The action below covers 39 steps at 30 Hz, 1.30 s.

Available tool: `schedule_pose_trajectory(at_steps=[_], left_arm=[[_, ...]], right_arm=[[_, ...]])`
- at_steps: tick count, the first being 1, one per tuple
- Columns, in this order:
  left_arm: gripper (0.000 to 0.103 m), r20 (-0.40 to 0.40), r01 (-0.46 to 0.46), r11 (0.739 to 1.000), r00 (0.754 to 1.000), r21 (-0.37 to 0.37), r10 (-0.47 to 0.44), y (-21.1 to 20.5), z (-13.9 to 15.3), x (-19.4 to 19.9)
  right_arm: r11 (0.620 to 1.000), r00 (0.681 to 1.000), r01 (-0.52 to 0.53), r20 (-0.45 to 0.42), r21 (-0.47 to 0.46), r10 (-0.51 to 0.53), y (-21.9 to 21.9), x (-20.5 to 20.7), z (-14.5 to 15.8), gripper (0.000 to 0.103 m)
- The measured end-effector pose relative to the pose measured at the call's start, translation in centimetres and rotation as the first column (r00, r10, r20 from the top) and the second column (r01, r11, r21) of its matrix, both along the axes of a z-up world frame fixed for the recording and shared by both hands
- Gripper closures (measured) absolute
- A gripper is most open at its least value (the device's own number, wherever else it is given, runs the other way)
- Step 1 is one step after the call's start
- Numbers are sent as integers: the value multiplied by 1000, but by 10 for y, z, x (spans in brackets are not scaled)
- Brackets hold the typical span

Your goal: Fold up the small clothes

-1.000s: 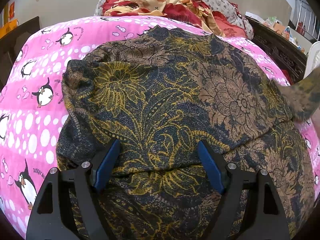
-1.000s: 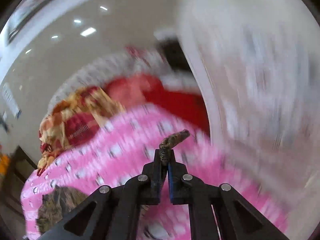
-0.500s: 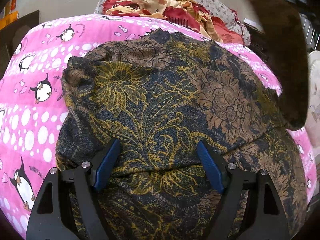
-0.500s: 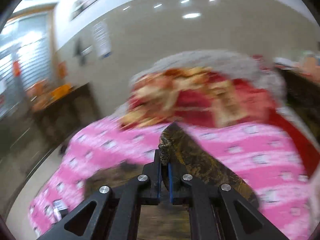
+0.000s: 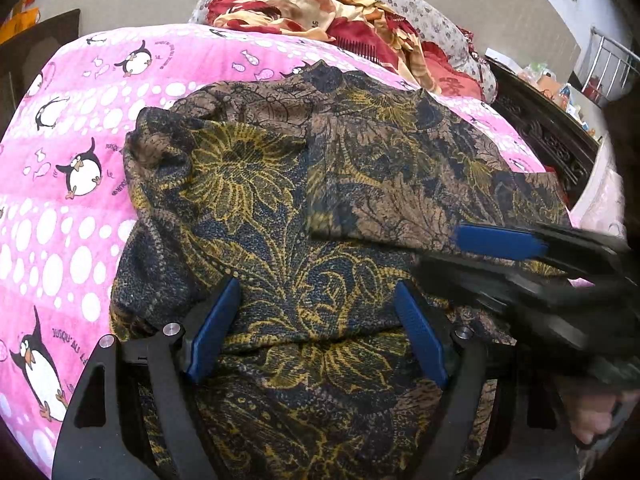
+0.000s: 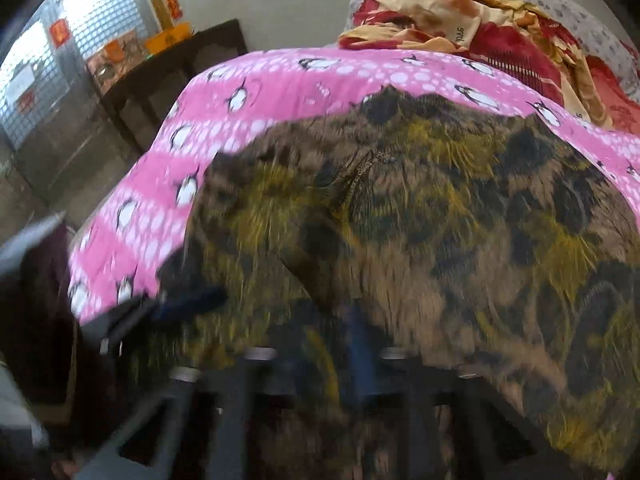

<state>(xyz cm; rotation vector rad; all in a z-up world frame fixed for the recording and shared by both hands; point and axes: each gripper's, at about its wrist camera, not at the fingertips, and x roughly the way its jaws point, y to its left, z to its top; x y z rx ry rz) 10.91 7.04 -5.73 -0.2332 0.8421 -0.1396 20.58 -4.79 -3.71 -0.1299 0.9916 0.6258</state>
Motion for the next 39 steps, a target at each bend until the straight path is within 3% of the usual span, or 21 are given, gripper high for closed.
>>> schedule_pose_trajectory(at_steps=[1, 4, 8, 9, 12, 15, 19, 21, 22, 29, 32, 35, 36, 39], left_arm=[[23, -2, 1, 1000, 1000, -5, -1, 1, 1, 0], [23, -8, 18, 997, 1000, -71, -18, 6, 7, 7], [23, 15, 45, 982, 999, -186, -42, 12, 26, 41], [23, -1, 46, 978, 999, -202, -47, 11, 26, 50], [23, -140, 75, 941, 982, -329, -127, 5, 6, 93], [23, -140, 70, 934, 982, -350, -127, 2, 4, 108], [23, -154, 52, 876, 978, -479, -143, 13, 2, 115], [39, -122, 94, 821, 973, -563, -195, 17, 6, 112], [41, -102, 100, 803, 975, -588, -197, 20, 8, 109], [47, -68, 80, 782, 986, -618, -154, 31, 13, 109], [47, -77, 99, 751, 978, -653, -196, 25, 9, 110], [47, -52, 179, 737, 959, -652, -279, 11, 11, 104], [47, -49, 197, 742, 954, -641, -296, 9, 13, 101], [47, -74, 200, 801, 954, -564, -290, 9, 10, 93]], right_arm=[[1000, 1000, 10, 19, 7, -10, -9, -9, 5, 42], [997, 996, 71, 53, 20, -72, -42, -33, 12, 41], [985, 989, 140, 63, -98, -134, -78, -68, -14, 41], [983, 988, 138, 89, -123, -128, -83, -78, -25, 41], [984, 981, 176, 95, -39, -171, -100, -84, -30, 36], [984, 982, 177, 78, -34, -174, -101, -80, -35, 32], [984, 981, 179, 75, -15, -177, -102, -79, -35, 32], [983, 981, 181, 69, -7, -180, -102, -78, -35, 32], [983, 981, 181, 71, -9, -180, -102, -78, -35, 32], [984, 981, 180, 68, -8, -179, -104, -77, -36, 31], [984, 981, 180, 69, -9, -179, -104, -76, -37, 31], [984, 982, 179, 67, -8, -178, -104, -76, -37, 31], [984, 981, 180, 67, -7, -180, -104, -76, -36, 31], [984, 981, 180, 68, -8, -180, -104, -76, -36, 31]])
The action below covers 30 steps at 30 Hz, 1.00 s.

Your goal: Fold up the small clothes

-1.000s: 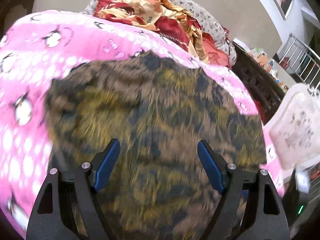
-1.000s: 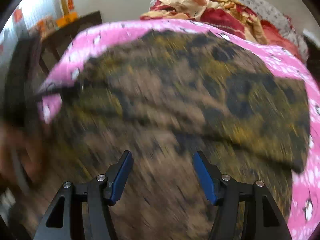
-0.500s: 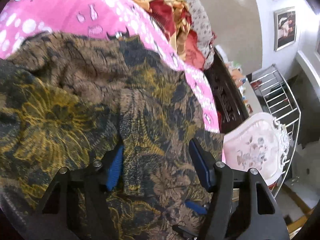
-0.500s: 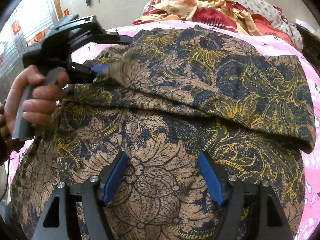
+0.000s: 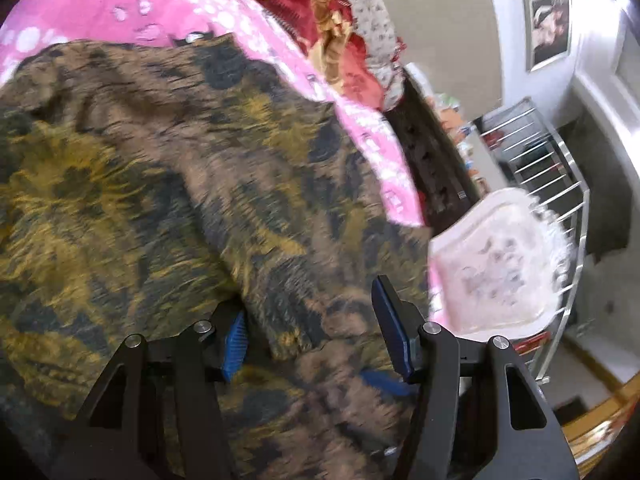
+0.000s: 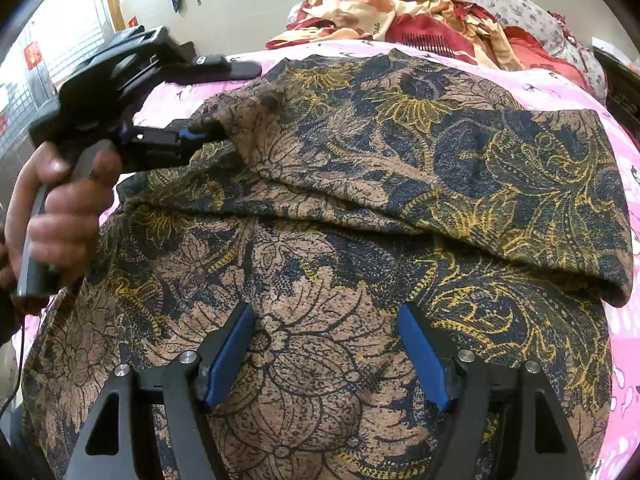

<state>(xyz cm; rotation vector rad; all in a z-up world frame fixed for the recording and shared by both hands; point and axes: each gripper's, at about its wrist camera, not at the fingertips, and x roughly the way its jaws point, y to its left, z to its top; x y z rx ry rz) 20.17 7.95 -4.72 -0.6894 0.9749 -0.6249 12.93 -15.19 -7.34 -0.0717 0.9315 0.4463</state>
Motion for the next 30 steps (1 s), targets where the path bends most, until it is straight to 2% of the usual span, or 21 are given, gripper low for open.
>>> schedule_pose_trajectory(at_steps=[2, 7, 11, 15, 16, 17, 18, 20, 21, 22, 24, 28, 30], left_arm=[[47, -14, -40, 999, 999, 33, 41, 9, -7, -3], [47, -66, -100, 992, 993, -75, 95, 23, -16, 4], [47, -107, -157, 976, 984, -153, 141, 29, -15, 23], [47, -114, -188, 958, 979, -215, 166, 35, -12, 22], [48, -116, -195, 957, 978, -215, 173, 36, -12, 23], [56, -112, -201, 956, 977, -213, 180, 40, -12, 21], [64, -110, -204, 958, 977, -203, 185, 42, -12, 20], [70, -108, -213, 963, 974, -164, 197, 43, -10, 17], [80, -111, -217, 967, 973, -133, 203, 42, -10, 17], [85, -116, -214, 970, 973, -112, 202, 40, -11, 17], [97, -103, -220, 975, 971, -27, 216, 33, -8, 17], [100, -54, -248, 964, 966, 100, 254, 30, 6, 9], [100, 2, -254, 950, 966, 180, 258, 33, 21, -2]], right_arm=[[1000, 1000, 0, 0, 0, 0, 0, 0, 0, 31], [1000, 1000, -1, 0, -3, 1, 0, 0, 0, 31], [1000, 1000, -2, 0, -4, 2, 0, 1, 0, 30], [1000, 1000, -2, 0, -2, 2, 0, 0, 0, 30], [1000, 1000, -2, 0, 0, 2, 0, 0, 0, 30], [1000, 1000, -2, -1, 1, 2, 0, 0, 0, 30], [1000, 1000, -3, -2, 1, 3, 0, 1, -1, 30], [1000, 1000, -3, -2, 0, 3, 0, 1, -1, 29], [1000, 1000, -2, -2, -1, 2, 0, 1, -1, 29], [1000, 1000, -2, -2, -3, 2, 1, 1, -1, 29], [1000, 1000, -2, -1, -4, 2, 1, 1, -1, 29], [1000, 1000, -2, -2, -3, 2, 0, 1, -1, 29], [1000, 1000, -2, 0, -6, 2, 1, 1, -1, 29]])
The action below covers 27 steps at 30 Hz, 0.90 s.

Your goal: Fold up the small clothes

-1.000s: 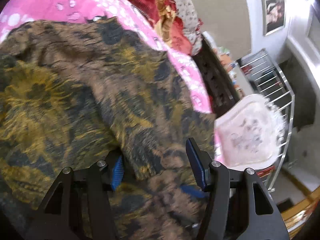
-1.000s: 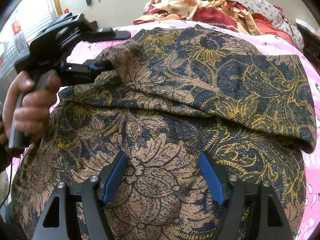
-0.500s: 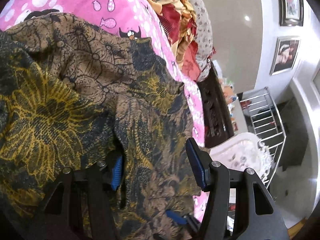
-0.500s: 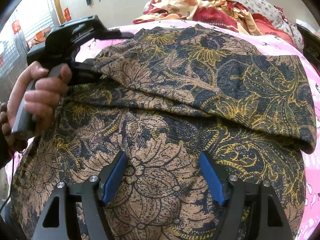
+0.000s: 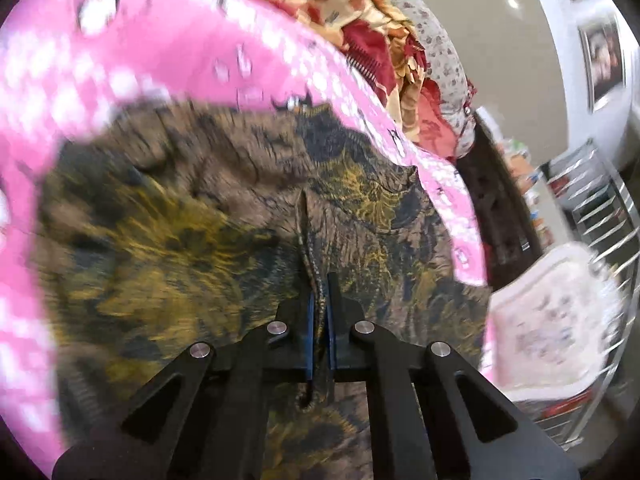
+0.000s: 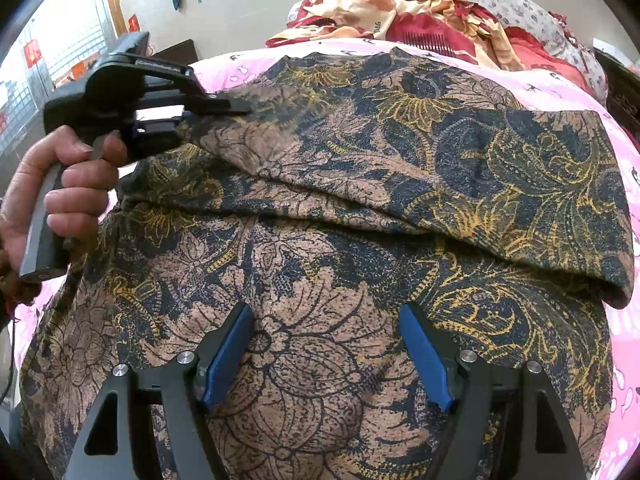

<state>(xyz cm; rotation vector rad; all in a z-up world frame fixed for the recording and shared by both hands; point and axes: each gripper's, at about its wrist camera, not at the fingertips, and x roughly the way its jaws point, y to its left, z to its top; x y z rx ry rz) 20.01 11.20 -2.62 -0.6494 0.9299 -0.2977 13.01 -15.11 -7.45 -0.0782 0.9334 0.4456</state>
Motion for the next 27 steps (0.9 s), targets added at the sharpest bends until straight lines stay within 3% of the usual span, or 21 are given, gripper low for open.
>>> schedule_pose_trajectory(at_steps=[4, 8, 12, 16, 17, 19, 20, 22, 27], left_arm=[[100, 78, -16, 989, 997, 144, 5, 19, 24, -31], [100, 106, -92, 968, 992, 232, 69, 49, 32, -54], [100, 47, -112, 980, 993, 164, 106, 70, 12, -56], [99, 27, 11, 991, 1000, 131, -14, 34, 7, -45], [92, 26, 28, 990, 999, 136, -32, 26, 8, -44], [67, 29, 56, 981, 998, 185, -62, 8, 5, -37], [48, 28, 54, 976, 998, 210, -61, 3, 2, -33], [43, 17, 24, 968, 999, 251, -29, -2, -8, -22], [39, -13, 61, 981, 998, 186, -60, -3, -25, -3]], right_arm=[[1000, 1000, -2, 0, -2, 2, 0, 0, 0, 29], [1000, 1000, -4, -1, -1, 4, -1, -1, 0, 28], [1000, 1000, -3, 0, -8, 3, 0, -1, 0, 28], [1000, 1000, 0, 3, -15, 0, 2, -1, 0, 27], [1000, 1000, -1, 4, -19, 1, 2, -2, 0, 27], [1000, 1000, -1, 4, -20, 1, 3, -2, 0, 27], [1000, 1000, -1, 3, -18, 1, 3, -2, 0, 27], [1000, 1000, -1, 0, -12, 1, 2, -1, 0, 26], [1000, 1000, 1, 0, -9, -1, 2, -1, 0, 26]])
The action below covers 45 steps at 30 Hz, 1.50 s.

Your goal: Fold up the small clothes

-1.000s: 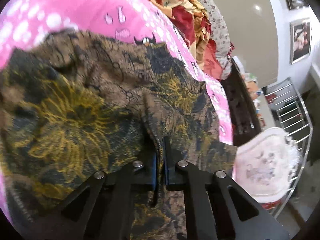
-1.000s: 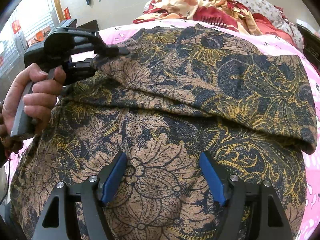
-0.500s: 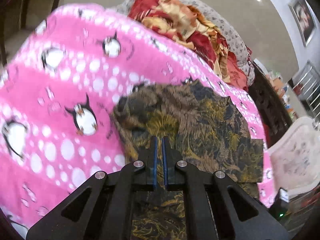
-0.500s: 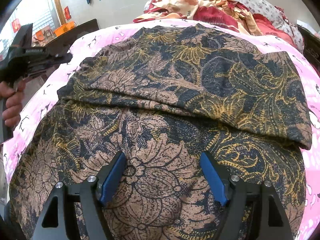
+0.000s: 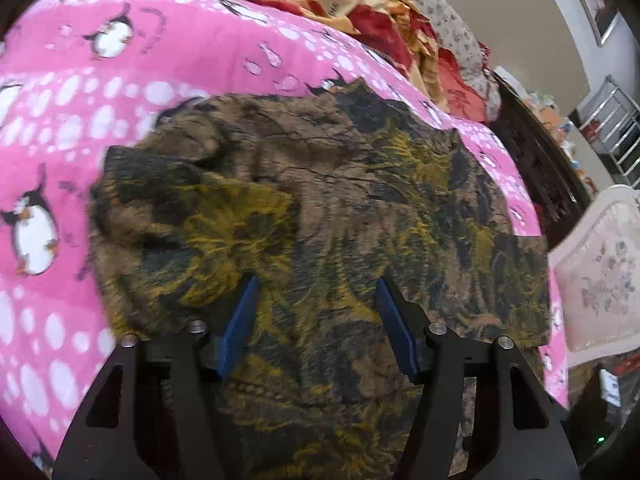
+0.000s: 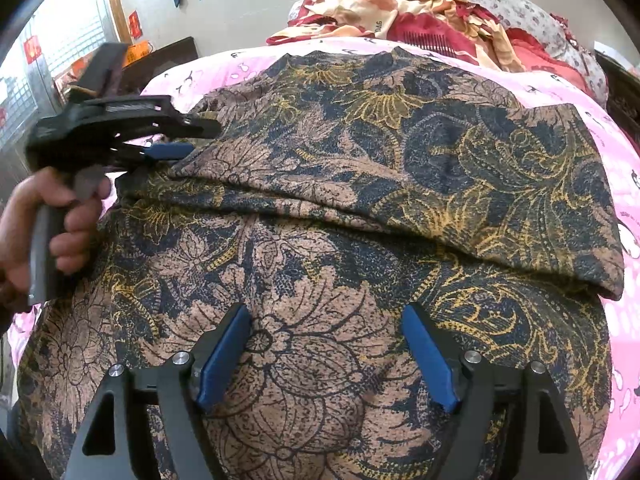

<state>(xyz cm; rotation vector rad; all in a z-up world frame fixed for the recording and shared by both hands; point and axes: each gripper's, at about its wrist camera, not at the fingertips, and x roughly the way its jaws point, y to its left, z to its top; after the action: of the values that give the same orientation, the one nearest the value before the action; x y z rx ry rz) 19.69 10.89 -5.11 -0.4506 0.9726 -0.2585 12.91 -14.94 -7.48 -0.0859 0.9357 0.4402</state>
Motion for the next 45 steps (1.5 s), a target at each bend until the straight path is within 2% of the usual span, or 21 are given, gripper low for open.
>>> schedule_pose_trajectory(at_steps=[3, 5, 7, 9, 11, 13, 14, 17, 19, 21, 23, 24, 26, 29, 31, 34, 35, 36, 38, 41, 45], left_arm=[[38, -20, 86, 984, 996, -158, -90, -1, -1, 10], [38, -32, 122, 949, 990, -292, -137, 3, -4, 13], [38, -39, 127, 893, 986, -432, -160, 11, -10, 13], [41, -60, 67, 872, 992, -484, -110, 22, -16, 14], [41, -84, -31, 848, 996, -529, -16, 35, -21, 15], [41, -91, -63, 834, 996, -549, 16, 36, -19, 14], [41, -94, -44, 835, 996, -549, -9, 31, -18, 13], [41, -103, 130, 865, 974, -485, -204, 2, -12, 12], [41, -120, 195, 877, 955, -440, -273, -6, -7, 11], [41, -149, 183, 884, 951, -431, -270, -3, -5, 15], [41, -156, 133, 923, 967, -361, -201, 4, 0, 25], [41, -156, 87, 927, 976, -364, -153, 10, 0, 28], [41, -174, 58, 898, 974, -437, -147, 10, -5, 32], [41, -129, 134, 839, 963, -527, -235, -3, -8, 25], [41, -102, 143, 808, 965, -571, -243, 0, -6, 22], [41, -100, 57, 856, 987, -515, -126, 17, -4, 17], [51, -106, 19, 874, 991, -485, -81, 22, -4, 16], [72, -110, 8, 880, 992, -475, -68, 22, -4, 15], [93, -126, -6, 909, 991, -417, -51, 22, -6, 13], [97, -101, 9, 943, 994, -333, -45, 19, -2, 5], [98, -50, 30, 966, 998, -256, -44, 15, 11, -11]], right_arm=[[1000, 1000, -1, -2, 2, 1, 0, 1, -1, 25], [1000, 1000, -3, -3, 1, 3, 0, 1, -1, 24], [1000, 1000, -3, -4, 2, 3, 0, 2, -1, 24], [1000, 1000, -2, -4, 1, 2, 1, 2, -1, 24], [1000, 1000, -2, -4, 2, 2, 0, 2, -1, 24], [1000, 1000, -3, -4, 1, 3, 0, 2, -1, 24], [1000, 1000, -2, -4, 1, 2, 0, 2, -1, 24], [1000, 1000, -2, -3, -1, 2, 1, 2, -1, 24], [1000, 1000, -2, -3, -1, 2, 1, 2, -1, 24], [1000, 1000, -2, -3, -2, 2, 1, 2, -1, 24], [1000, 1000, -2, -3, -1, 2, 0, 2, -2, 24], [1000, 1000, -2, -3, -2, 2, 1, 1, -1, 24], [1000, 1000, -2, -3, -2, 2, 0, 2, -2, 24], [1000, 1000, -3, -3, -2, 3, 0, 1, -1, 24], [1000, 1000, -3, -3, -1, 3, 0, 1, -1, 24], [1000, 1000, -2, -4, 0, 2, 0, 2, -1, 24], [1000, 1000, -2, -4, 0, 2, 0, 2, -1, 24], [1000, 1000, -2, -4, -1, 2, 0, 1, -1, 24], [1000, 1000, -2, -3, -1, 2, 0, 1, -1, 24], [1000, 1000, -2, -4, 0, 2, 0, 1, -1, 24], [1000, 1000, -2, -3, -2, 2, 0, 1, -1, 24]])
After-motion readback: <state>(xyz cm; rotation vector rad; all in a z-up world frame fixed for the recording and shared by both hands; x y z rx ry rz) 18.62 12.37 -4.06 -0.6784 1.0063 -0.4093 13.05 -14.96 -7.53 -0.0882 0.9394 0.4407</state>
